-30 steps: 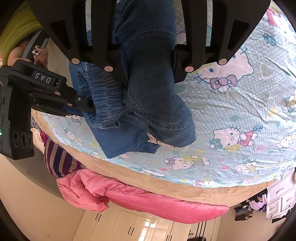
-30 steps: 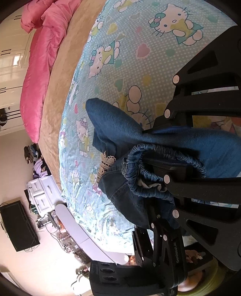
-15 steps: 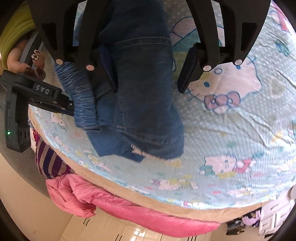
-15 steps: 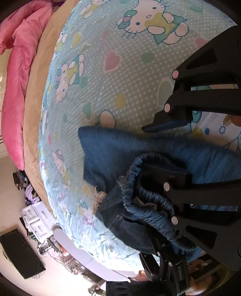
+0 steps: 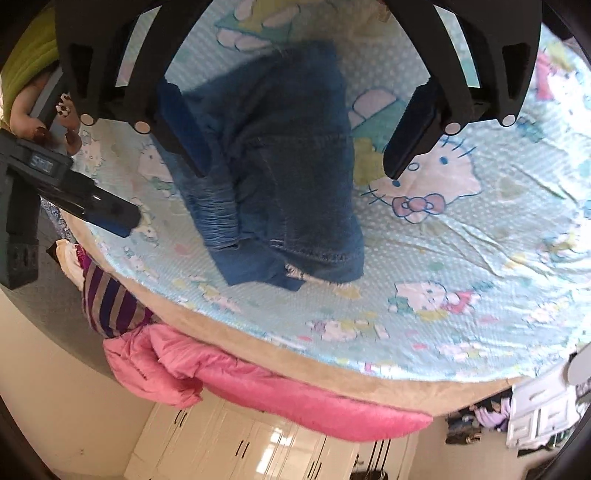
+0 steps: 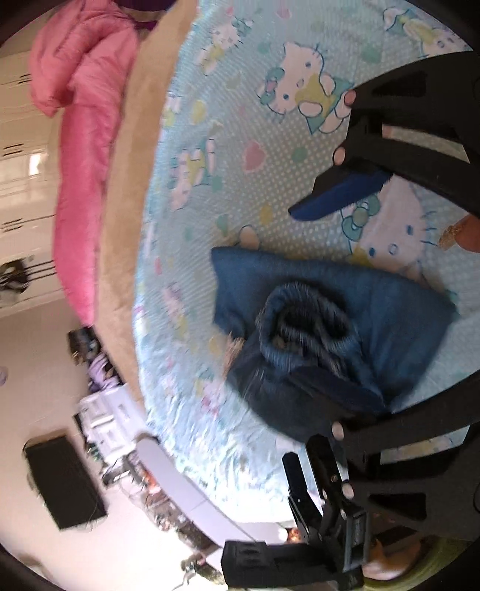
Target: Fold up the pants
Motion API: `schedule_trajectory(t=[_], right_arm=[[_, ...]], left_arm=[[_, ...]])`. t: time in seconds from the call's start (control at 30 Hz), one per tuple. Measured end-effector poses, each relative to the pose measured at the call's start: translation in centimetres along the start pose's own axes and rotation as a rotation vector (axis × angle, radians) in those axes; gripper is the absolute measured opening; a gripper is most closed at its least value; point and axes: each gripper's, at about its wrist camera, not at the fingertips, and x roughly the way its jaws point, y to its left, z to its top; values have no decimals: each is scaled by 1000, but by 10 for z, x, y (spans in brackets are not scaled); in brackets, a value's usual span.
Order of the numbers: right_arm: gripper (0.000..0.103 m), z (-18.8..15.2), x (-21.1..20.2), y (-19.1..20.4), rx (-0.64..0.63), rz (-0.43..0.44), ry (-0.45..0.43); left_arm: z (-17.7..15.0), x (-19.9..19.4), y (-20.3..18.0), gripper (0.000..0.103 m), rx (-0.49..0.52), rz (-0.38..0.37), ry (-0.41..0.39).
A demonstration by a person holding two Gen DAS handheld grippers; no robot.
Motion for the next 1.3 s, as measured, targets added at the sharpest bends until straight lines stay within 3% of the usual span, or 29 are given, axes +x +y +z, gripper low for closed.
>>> schedule_trajectory(t=[0.2, 0.37, 0.93, 1.3], right_arm=[[93, -10, -49, 27, -62, 1, -102], [94, -20, -72, 38, -86, -14, -127], [94, -75, -91, 49, -48, -81, -43], [94, -103, -78, 52, -24, -115, 43]], left_arm=[[-8, -38, -16, 98, 32, 55, -55], [-18, -62, -29, 99, 70, 71, -66], [-79, -96, -35, 99, 112, 99, -23], [-97, -90, -21, 99, 51, 115, 13]])
